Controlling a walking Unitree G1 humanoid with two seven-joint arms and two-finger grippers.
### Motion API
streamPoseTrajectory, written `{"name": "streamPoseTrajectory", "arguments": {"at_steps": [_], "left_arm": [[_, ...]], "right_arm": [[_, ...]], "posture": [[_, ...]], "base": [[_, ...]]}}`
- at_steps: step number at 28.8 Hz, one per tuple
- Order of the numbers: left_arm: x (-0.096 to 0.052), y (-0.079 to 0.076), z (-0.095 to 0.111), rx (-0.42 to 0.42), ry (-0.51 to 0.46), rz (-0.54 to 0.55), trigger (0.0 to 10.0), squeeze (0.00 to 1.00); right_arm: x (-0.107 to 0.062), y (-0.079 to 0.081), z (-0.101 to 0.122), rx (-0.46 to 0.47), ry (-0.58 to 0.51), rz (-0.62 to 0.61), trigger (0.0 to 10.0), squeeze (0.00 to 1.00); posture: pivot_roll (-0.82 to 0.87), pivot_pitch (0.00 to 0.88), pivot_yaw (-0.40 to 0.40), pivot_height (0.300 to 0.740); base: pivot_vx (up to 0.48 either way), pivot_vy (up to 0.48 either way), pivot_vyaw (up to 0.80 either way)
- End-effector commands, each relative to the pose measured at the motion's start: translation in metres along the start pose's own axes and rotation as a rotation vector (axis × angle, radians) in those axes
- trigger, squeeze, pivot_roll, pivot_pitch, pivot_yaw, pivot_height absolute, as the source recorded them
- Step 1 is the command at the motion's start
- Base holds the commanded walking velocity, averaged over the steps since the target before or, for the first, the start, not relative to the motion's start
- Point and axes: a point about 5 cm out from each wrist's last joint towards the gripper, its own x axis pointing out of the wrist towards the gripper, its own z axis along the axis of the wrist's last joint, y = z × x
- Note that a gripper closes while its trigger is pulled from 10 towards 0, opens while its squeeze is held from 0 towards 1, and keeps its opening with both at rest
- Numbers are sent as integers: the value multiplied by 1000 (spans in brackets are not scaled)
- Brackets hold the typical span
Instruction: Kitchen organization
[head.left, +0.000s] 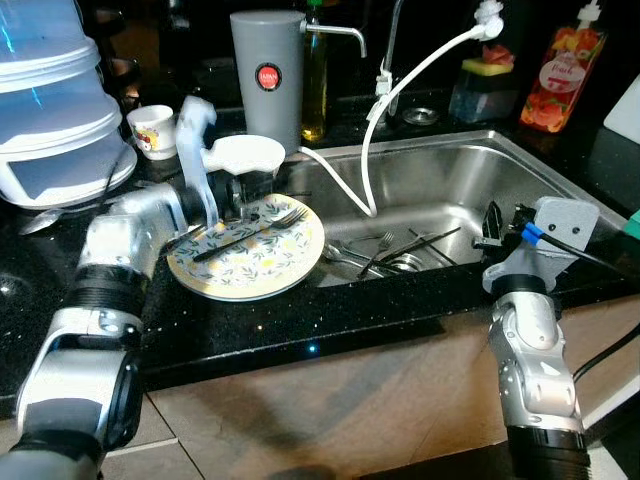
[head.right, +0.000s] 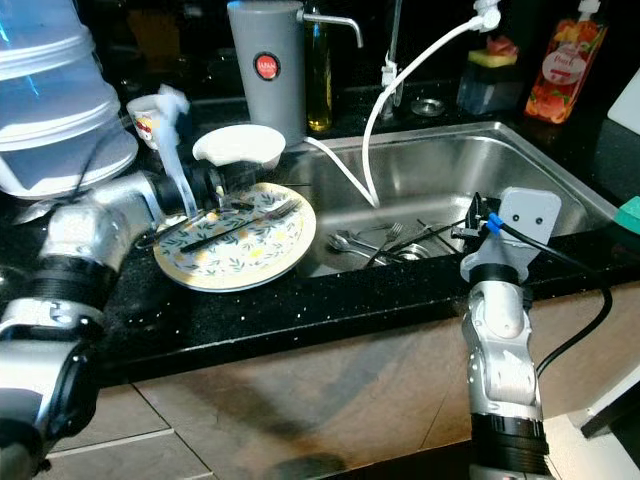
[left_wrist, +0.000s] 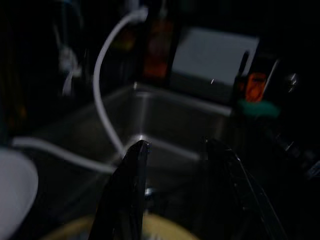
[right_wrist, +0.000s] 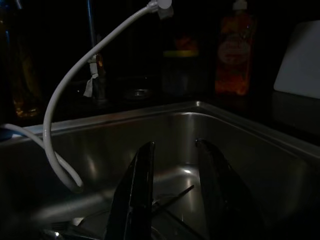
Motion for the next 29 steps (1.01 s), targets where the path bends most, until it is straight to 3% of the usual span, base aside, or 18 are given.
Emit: {"name": "streamPoseTrajectory", "arguments": {"at_steps": [1, 3, 5, 7, 8, 14, 21, 22, 29], "left_arm": [[3, -3, 1, -12, -6, -21, 10000, 0], [8, -7, -3, 46, 42, -27, 10000, 0], [13, -5, -32, 199, 249, 25, 10000, 0], [12, -3, -50, 279, 364, 35, 10000, 0], [5, 0, -58, 294, 429, 34, 10000, 1000], [-28, 26, -70, 328, 638, 158, 10000, 1000], [-36, 34, -83, 342, 746, 213, 10000, 1000], [-40, 33, -92, 334, 786, 203, 10000, 0], [-43, 32, -102, 322, 824, 183, 10000, 0]], "right_arm": [[3, 0, 1, 5, 0, -1, 10000, 0], [6, 1, 8, 14, -25, 3, 10000, 0], [9, 3, 14, 17, -45, 12, 10000, 0], [10, 4, 16, 20, -53, 13, 10000, 0], [10, 3, 15, 20, -53, 13, 10000, 0], [6, 0, 11, 19, -41, -1, 10000, 0], [5, 1, 9, 17, -33, 3, 10000, 0], [6, 2, 10, 18, -37, 6, 10000, 0], [7, 3, 12, 19, -43, 8, 10000, 0]], "posture": [[-15, 0, 26, 740], [-11, 0, 31, 740], [-16, 0, 35, 740], [-16, 0, 35, 740], [-11, 0, 42, 740], [-17, 0, 48, 740], [-12, 0, 51, 740], [-17, 0, 53, 740], [-17, 0, 53, 740]], "base": [[0, 0, 0], [0, 0, 0], [0, 0, 0], [0, 0, 0], [0, 0, 0], [0, 0, 0], [0, 0, 0], [0, 0, 0], [0, 0, 0]]}}
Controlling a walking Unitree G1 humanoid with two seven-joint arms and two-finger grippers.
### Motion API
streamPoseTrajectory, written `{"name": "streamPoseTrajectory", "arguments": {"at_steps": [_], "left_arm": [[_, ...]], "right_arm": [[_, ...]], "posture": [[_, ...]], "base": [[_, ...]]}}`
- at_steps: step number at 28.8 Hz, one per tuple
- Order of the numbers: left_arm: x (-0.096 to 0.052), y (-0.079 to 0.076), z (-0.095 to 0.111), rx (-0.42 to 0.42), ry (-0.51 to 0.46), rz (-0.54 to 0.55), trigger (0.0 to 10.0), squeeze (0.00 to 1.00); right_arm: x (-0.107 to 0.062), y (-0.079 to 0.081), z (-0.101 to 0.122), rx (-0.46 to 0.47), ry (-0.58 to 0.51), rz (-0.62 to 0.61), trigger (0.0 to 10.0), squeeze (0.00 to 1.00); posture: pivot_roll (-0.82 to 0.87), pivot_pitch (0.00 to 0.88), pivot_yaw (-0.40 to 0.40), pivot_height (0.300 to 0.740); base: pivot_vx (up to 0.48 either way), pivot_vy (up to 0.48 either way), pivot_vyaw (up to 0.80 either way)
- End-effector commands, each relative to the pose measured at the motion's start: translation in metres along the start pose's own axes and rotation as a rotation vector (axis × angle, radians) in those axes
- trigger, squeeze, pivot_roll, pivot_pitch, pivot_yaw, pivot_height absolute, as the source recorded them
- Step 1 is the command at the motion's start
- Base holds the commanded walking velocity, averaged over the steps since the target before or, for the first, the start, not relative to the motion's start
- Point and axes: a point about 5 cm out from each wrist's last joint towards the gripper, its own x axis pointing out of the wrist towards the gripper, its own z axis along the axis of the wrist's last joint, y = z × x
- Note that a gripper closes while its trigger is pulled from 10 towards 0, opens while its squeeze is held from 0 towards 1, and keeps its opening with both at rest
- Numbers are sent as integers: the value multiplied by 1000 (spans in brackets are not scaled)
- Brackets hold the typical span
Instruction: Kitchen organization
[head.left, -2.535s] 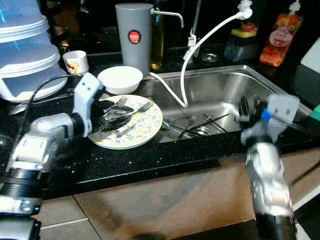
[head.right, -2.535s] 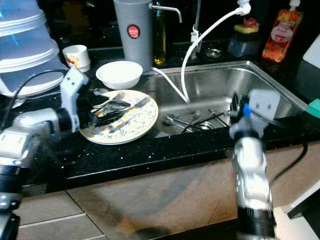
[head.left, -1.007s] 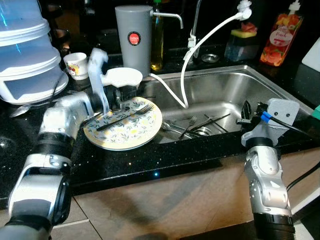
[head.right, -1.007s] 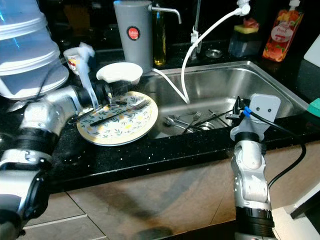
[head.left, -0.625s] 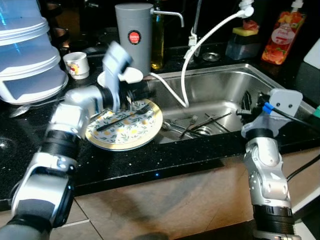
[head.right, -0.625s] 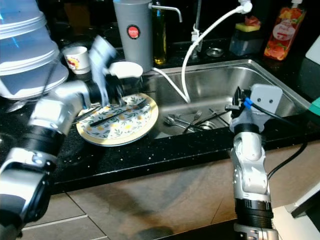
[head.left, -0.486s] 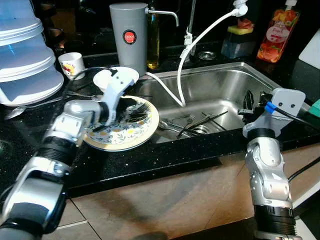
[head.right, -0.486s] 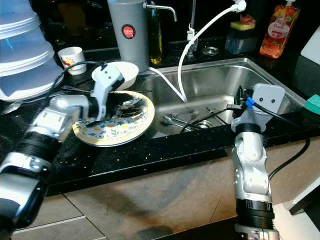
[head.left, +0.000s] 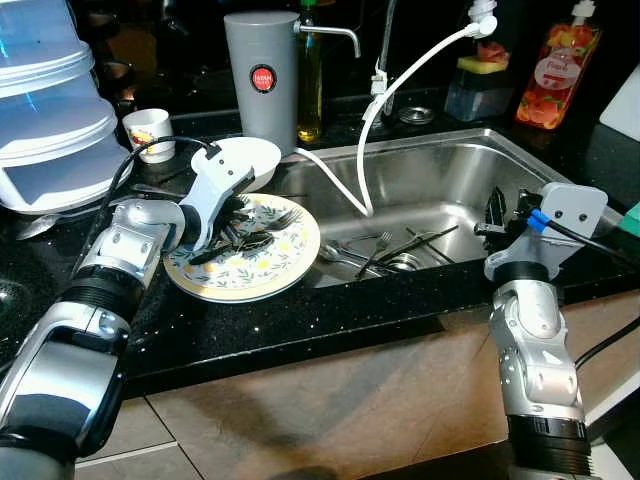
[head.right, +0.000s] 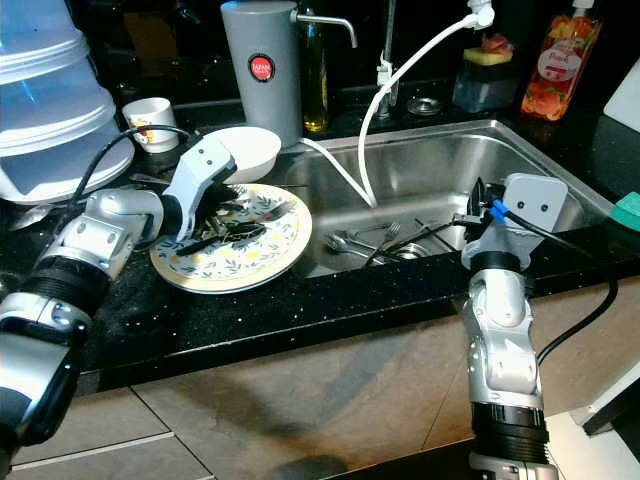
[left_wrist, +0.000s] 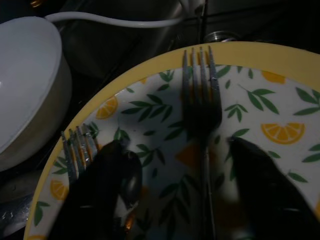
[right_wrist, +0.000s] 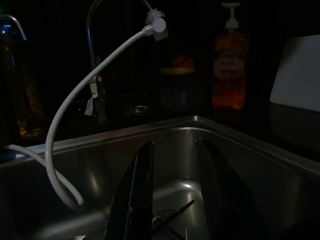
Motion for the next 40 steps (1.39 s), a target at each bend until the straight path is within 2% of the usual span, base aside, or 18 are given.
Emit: {"name": "streamPoseTrajectory", "arguments": {"at_steps": [1, 4, 10, 14, 16, 17, 18, 20, 21, 23, 24, 25, 26, 28, 29, 32, 33, 40], "left_arm": [[7, -17, -47, -11, 185, -64, 0, 0], [7, -17, -47, -11, 185, -64, 0, 0], [21, -43, -44, 170, 168, -165, 0, 0], [25, -48, -34, 170, 115, -185, 0, 0], [25, -37, 7, 0, -131, -103, 0, 0], [25, -37, 7, 0, -131, -103, 0, 0], [23, -28, 24, -85, -238, -57, 0, 0], [23, -28, 24, -85, -238, -57, 0, 0], [17, -20, 43, -156, -348, -16, 0, 0], [17, -20, 43, -156, -348, -16, 0, 0], [8, -12, 60, -201, -452, 3, 0, 0], [8, -12, 60, -201, -452, 3, 0, 0], [-4, -4, 78, -217, -555, 30, 10000, 0], [-4, -4, 78, -217, -555, 30, 10000, 0], [-23, 8, 95, -175, -631, 90, 10000, 0], [-26, 12, 93, -131, -597, 122, 10000, 0], [-24, 12, 83, -67, -516, 132, 10000, 1000], [-25, 12, 54, 22, -366, 127, 10000, 1000]], "right_arm": [[2, 1, 3, 5, -13, -4, 10000, 0], [2, 1, 3, 5, -13, -4, 10000, 0], [4, -1, 3, 5, -10, -7, 10000, 0], [4, 0, 3, 2, -9, -5, 10000, 0], [5, -1, 3, 3, -10, -6, 10000, 0], [5, -1, 3, 3, -10, -6, 10000, 0], [5, -2, 3, 4, -9, -7, 10000, 0], [5, -2, 3, 4, -9, -7, 10000, 0], [6, -1, 3, 3, -9, -4, 10000, 0], [6, -1, 3, 3, -9, -4, 10000, 0], [7, 0, 4, 6, -13, -1, 10000, 0], [7, 0, 4, 6, -13, -1, 10000, 0], [7, 1, 5, 9, -14, 0, 10000, 0], [7, 1, 5, 9, -14, 0, 10000, 0], [8, 2, 5, 11, -17, 4, 10000, 0], [8, 2, 6, 13, -19, 3, 10000, 0], [8, 2, 6, 14, -18, 2, 10000, 0], [8, 1, 5, 13, -16, 3, 10000, 0]], "posture": [[-15, 0, 53, 740], [-15, 0, 53, 740], [-11, 0, 43, 740], [-11, 0, 43, 740], [-12, 0, 34, 740], [-12, 0, 34, 740], [-12, 0, 34, 740], [-12, 0, 34, 740], [-11, 0, 34, 740], [-11, 0, 34, 740], [-11, 0, 34, 740], [-11, 0, 34, 740], [-15, 0, 29, 740], [-15, 0, 29, 740], [-23, 0, 32, 740], [-23, 0, 32, 740], [-23, 0, 32, 740], [-8, 0, 28, 740]], "base": [[0, 0, 0], [0, 0, 0], [0, 0, 0], [0, 0, 0], [0, 0, 0], [0, 0, 0], [0, 0, 0], [0, 0, 0], [0, 0, 0], [0, 0, 0], [0, 0, 0], [0, 0, 0], [0, 0, 0], [0, 0, 0], [0, 0, 0], [0, 0, 0], [0, 0, 0], [0, 0, 0]]}}
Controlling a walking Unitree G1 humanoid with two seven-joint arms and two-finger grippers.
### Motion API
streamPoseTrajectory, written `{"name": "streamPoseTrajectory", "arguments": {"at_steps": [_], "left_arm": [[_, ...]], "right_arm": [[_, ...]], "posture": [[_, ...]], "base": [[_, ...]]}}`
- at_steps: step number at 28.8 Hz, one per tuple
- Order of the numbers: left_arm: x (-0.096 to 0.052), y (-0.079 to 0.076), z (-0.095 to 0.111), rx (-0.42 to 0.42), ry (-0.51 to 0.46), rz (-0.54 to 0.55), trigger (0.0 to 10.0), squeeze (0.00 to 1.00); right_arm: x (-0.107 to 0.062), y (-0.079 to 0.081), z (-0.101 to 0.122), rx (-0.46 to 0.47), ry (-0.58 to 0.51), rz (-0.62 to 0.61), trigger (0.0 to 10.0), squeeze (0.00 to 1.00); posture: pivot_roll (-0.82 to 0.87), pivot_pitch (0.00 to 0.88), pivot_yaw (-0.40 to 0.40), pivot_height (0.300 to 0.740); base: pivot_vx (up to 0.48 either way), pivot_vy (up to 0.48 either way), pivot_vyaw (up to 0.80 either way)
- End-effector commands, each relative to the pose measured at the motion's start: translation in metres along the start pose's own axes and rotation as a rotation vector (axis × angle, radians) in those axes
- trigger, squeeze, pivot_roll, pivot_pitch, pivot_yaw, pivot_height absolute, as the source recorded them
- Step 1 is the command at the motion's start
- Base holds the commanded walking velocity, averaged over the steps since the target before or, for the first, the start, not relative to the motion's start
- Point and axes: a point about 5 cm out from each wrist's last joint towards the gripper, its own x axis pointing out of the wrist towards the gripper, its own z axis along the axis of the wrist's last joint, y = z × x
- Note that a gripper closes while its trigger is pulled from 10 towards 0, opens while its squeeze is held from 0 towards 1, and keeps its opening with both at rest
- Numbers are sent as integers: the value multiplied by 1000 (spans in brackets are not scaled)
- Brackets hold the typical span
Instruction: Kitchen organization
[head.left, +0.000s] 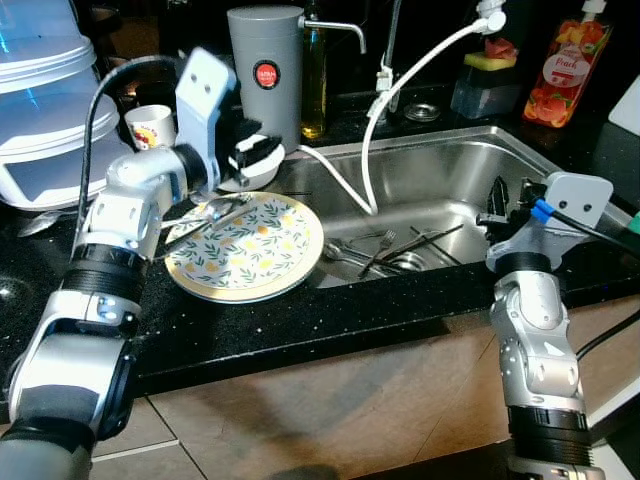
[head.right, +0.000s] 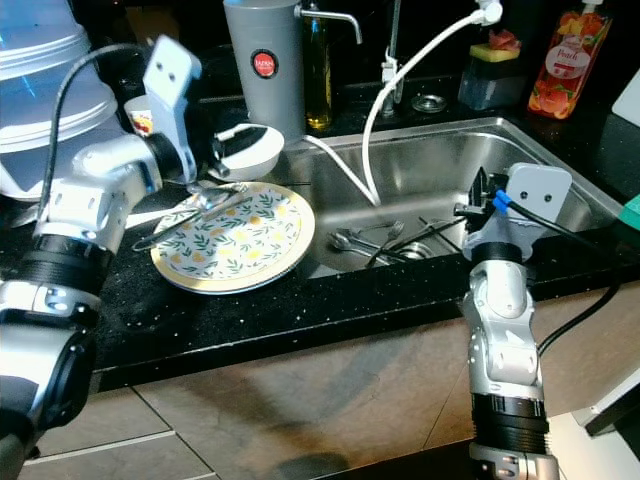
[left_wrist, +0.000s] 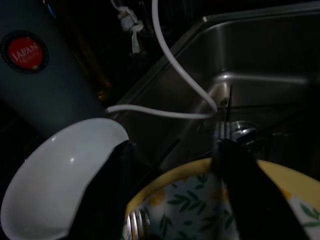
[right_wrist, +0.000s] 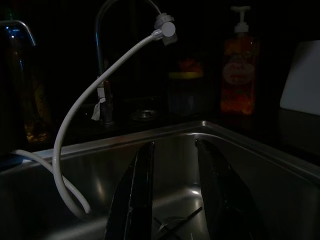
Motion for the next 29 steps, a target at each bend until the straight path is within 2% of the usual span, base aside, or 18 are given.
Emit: {"name": "streamPoseTrajectory", "arguments": {"at_steps": [1, 7, 8, 10, 13, 14, 15, 16, 17, 18, 20, 21, 23, 24, 26, 27, 28, 29], "left_arm": [[-6, 5, 0, 9, 3, 12, 10000, 1000], [13, -2, 12, -31, -46, 16, 10000, 1000], [20, -6, 13, -2, -19, 17, 10000, 0], [20, -6, 13, -2, -19, 17, 10000, 0], [25, -10, 4, 38, 57, -4, 10000, 0], [23, -15, -18, 47, 172, -55, 10000, 0], [23, -15, -18, 47, 172, -55, 10000, 0], [18, -19, -45, 57, 307, -75, 10000, 0], [18, -19, -45, 57, 307, -75, 10000, 0], [9, -23, -72, 33, 429, -106, 10000, 0], [9, -23, -72, 33, 429, -106, 10000, 0], [3, -27, -89, 14, 499, -122, 10000, 0], [3, -27, -89, 14, 499, -122, 10000, 0], [-3, -32, -107, -12, 576, -129, 10000, 0], [-3, -32, -107, -12, 576, -129, 10000, 0], [-9, -39, -123, -60, 624, -146, 10000, 0], [-9, -39, -123, -60, 624, -146, 10000, 0], [-12, -43, -132, -99, 641, -140, 0, 0]], "right_arm": [[0, -1, -3, 5, 11, -3, 10000, 0], [3, 1, -1, 4, 1, 4, 10000, 0], [3, 0, 0, 1, -1, -3, 10000, 0], [3, 0, 0, 1, -1, -3, 10000, 0], [1, -3, -1, -4, 1, -13, 10000, 0], [-1, -5, -2, -7, 3, -24, 10000, 0], [-1, -5, -2, -7, 3, -24, 10000, 0], [-3, -8, -3, -9, 7, -32, 10000, 0], [-3, -8, -3, -9, 7, -32, 10000, 0], [-4, -7, -3, -9, 10, -33, 10000, 0], [-4, -7, -3, -9, 10, -33, 10000, 0], [-4, -7, -4, -8, 11, -33, 10000, 0], [-4, -7, -4, -8, 11, -33, 10000, 0], [-3, -6, -4, -4, 9, -31, 10000, 0], [-3, -6, -4, -4, 9, -31, 10000, 0], [-2, -5, -4, -2, 8, -28, 10000, 0], [-2, -5, -4, -2, 8, -28, 10000, 0], [0, -4, -2, 1, 4, -29, 10000, 0]], "posture": [[-8, 0, 28, 740], [-28, 0, 40, 740], [-35, 0, 48, 740], [-35, 0, 48, 740], [-38, 0, 54, 740], [-45, 0, 61, 740], [-45, 0, 61, 740], [-45, 0, 61, 740], [-45, 0, 61, 740], [-36, 0, 62, 740], [-36, 0, 62, 740], [-40, 0, 62, 740], [-40, 0, 62, 740], [-40, 0, 62, 740], [-40, 0, 62, 740], [-25, 0, 56, 740], [-25, 0, 56, 740], [-31, 0, 59, 740]], "base": [[0, 0, 0], [0, 0, 0], [0, 0, 0], [0, 0, 0], [0, 0, 0], [0, 0, 0], [0, 0, 0], [0, 0, 0], [0, 0, 0], [0, 0, 0], [0, 0, 0], [0, 0, 0], [0, 0, 0], [0, 0, 0], [0, 0, 0], [0, 0, 0], [0, 0, 0], [0, 0, 0]]}}
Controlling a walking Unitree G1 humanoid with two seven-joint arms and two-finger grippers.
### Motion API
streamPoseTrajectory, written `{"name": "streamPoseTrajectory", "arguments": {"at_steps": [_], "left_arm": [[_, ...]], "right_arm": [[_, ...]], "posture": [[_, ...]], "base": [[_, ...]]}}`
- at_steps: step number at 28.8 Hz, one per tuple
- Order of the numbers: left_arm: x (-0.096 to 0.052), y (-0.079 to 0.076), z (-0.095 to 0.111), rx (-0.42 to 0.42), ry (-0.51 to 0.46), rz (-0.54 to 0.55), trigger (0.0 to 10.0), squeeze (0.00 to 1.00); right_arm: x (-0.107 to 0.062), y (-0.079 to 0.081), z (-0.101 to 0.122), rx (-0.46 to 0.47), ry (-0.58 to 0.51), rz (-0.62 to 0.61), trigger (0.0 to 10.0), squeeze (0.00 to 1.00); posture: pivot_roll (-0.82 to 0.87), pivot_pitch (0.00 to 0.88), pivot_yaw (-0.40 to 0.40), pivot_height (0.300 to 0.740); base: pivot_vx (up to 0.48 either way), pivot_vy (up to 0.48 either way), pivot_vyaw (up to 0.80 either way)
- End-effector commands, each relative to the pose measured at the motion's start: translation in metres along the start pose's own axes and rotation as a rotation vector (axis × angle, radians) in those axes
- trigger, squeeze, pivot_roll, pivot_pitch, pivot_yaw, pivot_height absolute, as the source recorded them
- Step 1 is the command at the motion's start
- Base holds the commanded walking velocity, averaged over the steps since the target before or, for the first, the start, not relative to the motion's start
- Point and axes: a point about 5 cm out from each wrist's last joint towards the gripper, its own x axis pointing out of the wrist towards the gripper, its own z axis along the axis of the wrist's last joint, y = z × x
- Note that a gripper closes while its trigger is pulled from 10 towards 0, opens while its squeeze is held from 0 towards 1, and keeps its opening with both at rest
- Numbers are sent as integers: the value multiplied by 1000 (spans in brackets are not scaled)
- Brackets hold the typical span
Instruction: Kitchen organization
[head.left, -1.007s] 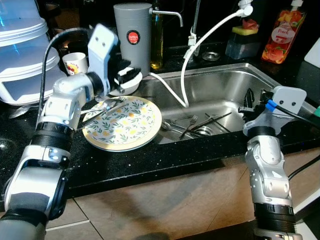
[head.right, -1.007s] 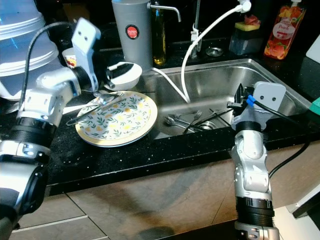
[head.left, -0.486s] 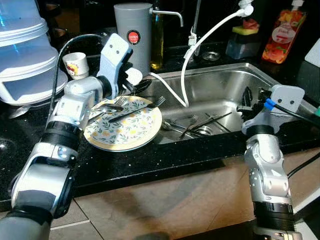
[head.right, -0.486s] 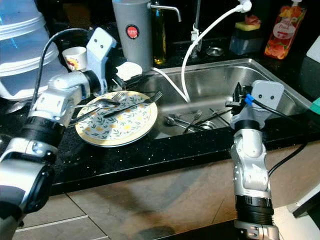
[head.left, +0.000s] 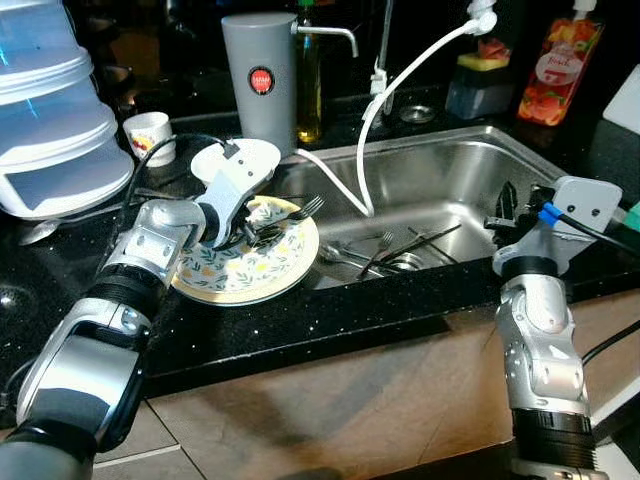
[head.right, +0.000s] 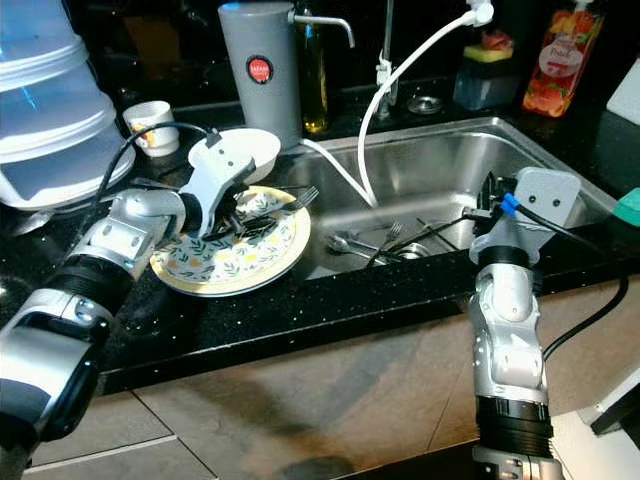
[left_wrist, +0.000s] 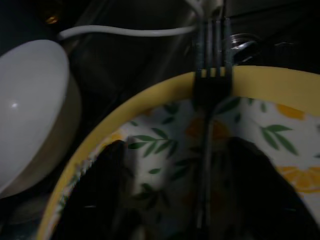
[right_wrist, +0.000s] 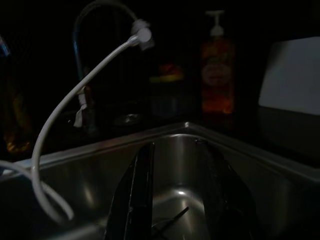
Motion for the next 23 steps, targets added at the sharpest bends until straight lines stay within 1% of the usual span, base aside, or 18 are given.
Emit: {"name": "streamPoseTrajectory", "arguments": {"at_steps": [1, 2, 4, 5, 7, 8, 9, 12, 13, 15, 16, 17, 18, 19, 20, 21, 22, 23], "left_arm": [[4, -23, -67, -116, 249, -65, 0, 0], [4, -23, -67, -116, 249, -65, 0, 0], [6, -24, -61, -180, 160, -63, 0, 0], [6, -24, -61, -180, 160, -63, 0, 0], [8, -17, -37, -233, 7, -58, 0, 0], [8, -17, -37, -233, 7, -58, 0, 0], [7, -13, -24, -248, -66, -51, 0, 0], [6, -9, -13, -256, -123, -39, 0, 0], [4, -5, 2, -259, -200, -31, 0, 0], [4, -5, 2, -259, -200, -31, 0, 0], [1, 1, 20, -257, -283, -10, 0, 0], [1, 1, 20, -257, -283, -10, 0, 0], [-1, 7, 50, -285, -419, 18, 0, 0], [-2, 7, 76, -309, -538, 26, 10000, 0], [2, 3, 94, -341, -605, 25, 10000, 0], [7, -3, 105, -362, -631, 14, 10000, 0], [7, -3, 105, -362, -631, 14, 10000, 0], [29, -26, 115, -318, -599, 3, 10000, 0]], "right_arm": [[2, 3, 0, 7, -4, 7, 10000, 0], [2, 3, 0, 7, -4, 7, 10000, 0], [1, 2, -1, 5, 1, 6, 10000, 0], [1, 2, -1, 5, 1, 6, 10000, 0], [1, 3, 0, 7, -2, 6, 10000, 0], [1, 3, 0, 7, -2, 6, 10000, 0], [1, 3, 1, 9, -5, 5, 10000, 0], [2, 3, 1, 11, -7, 5, 10000, 0], [2, 3, 1, 9, -5, 8, 10000, 0], [2, 3, 1, 9, -5, 8, 10000, 0], [3, 4, 2, 8, -7, 13, 10000, 0], [3, 4, 2, 8, -7, 13, 10000, 0], [4, 4, 2, 8, -8, 15, 10000, 0], [4, 5, 2, 7, -6, 18, 10000, 0], [4, 5, 1, 8, -6, 19, 10000, 0], [4, 6, 2, 8, -6, 20, 10000, 0], [4, 6, 2, 8, -6, 20, 10000, 0], [5, 7, 4, 13, -16, 19, 10000, 0]], "posture": [[-31, 0, 59, 740], [-31, 0, 59, 740], [-28, 0, 55, 740], [-28, 0, 55, 740], [-34, 0, 52, 740], [-34, 0, 52, 740], [-34, 0, 52, 740], [-29, 0, 50, 740], [-27, 0, 49, 740], [-27, 0, 49, 740], [-34, 0, 47, 740], [-34, 0, 47, 740], [-32, 0, 39, 740], [-30, 0, 38, 740], [-30, 0, 38, 740], [-30, 0, 38, 740], [-30, 0, 38, 740], [-30, 0, 38, 740]], "base": [[0, 0, 0], [0, 0, 0], [0, 0, 0], [0, 0, 0], [0, 0, 0], [0, 0, 0], [0, 0, 0], [0, 0, 0], [0, 0, 0], [0, 0, 0], [0, 0, 0], [0, 0, 0], [0, 0, 0], [0, 0, 0], [0, 0, 0], [0, 0, 0], [0, 0, 0], [0, 0, 0]]}}
